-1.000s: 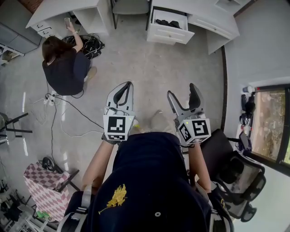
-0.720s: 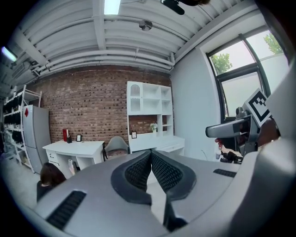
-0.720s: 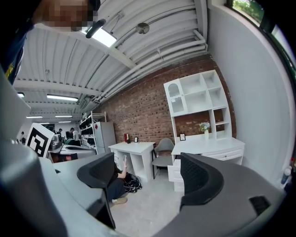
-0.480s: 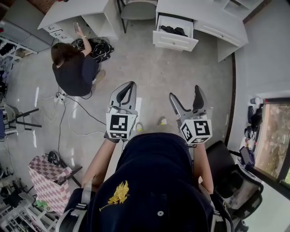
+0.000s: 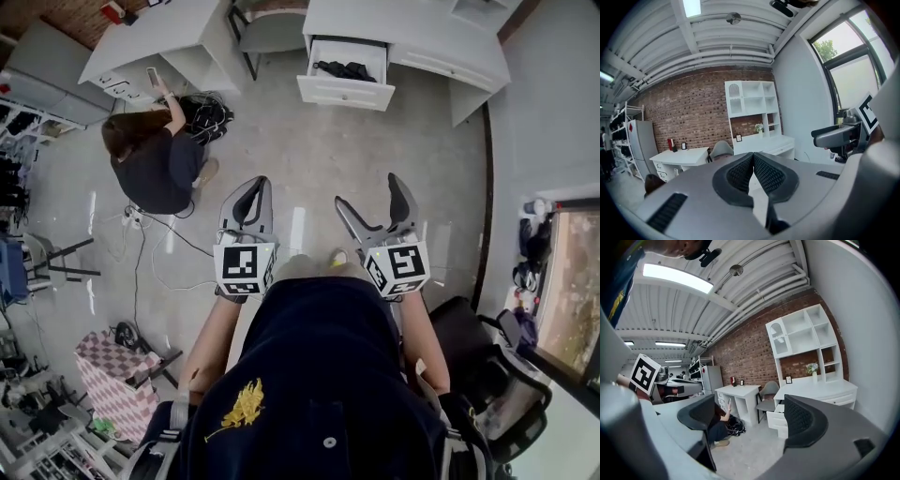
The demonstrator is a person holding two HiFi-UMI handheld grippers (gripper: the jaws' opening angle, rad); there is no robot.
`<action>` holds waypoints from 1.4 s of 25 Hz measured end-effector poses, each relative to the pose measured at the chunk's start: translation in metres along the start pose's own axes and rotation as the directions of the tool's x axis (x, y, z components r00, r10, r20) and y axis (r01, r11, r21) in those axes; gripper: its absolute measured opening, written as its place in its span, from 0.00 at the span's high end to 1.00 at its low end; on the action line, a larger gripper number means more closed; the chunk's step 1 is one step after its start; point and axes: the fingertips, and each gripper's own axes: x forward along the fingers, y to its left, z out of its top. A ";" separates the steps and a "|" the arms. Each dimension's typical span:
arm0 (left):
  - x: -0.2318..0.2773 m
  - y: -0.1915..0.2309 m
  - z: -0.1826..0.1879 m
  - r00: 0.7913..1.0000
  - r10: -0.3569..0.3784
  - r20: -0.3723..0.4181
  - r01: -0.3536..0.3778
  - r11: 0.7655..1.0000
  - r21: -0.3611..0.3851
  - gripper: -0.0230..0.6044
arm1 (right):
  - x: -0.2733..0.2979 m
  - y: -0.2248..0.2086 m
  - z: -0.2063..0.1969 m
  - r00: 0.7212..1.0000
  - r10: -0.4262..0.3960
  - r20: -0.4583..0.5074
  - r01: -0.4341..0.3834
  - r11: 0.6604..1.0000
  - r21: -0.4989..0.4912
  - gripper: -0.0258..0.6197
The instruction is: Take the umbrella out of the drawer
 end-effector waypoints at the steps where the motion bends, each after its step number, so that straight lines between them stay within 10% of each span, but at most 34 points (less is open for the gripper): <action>1: 0.003 -0.002 0.001 1.000 0.004 -0.004 -0.004 1.000 -0.001 0.93 | 0.003 -0.005 0.001 1.000 0.007 0.000 -0.007 1.000 0.004 0.26; 8: 0.033 -0.009 0.000 0.999 0.038 -0.018 -0.038 0.999 0.000 0.93 | 0.014 -0.039 -0.010 1.000 0.015 -0.016 -0.013 0.989 0.148 0.26; 35: 0.281 0.099 0.011 0.956 -0.285 0.062 0.291 0.950 -0.111 0.93 | 0.270 -0.112 0.079 0.982 -0.179 -0.058 0.175 0.982 -0.066 0.27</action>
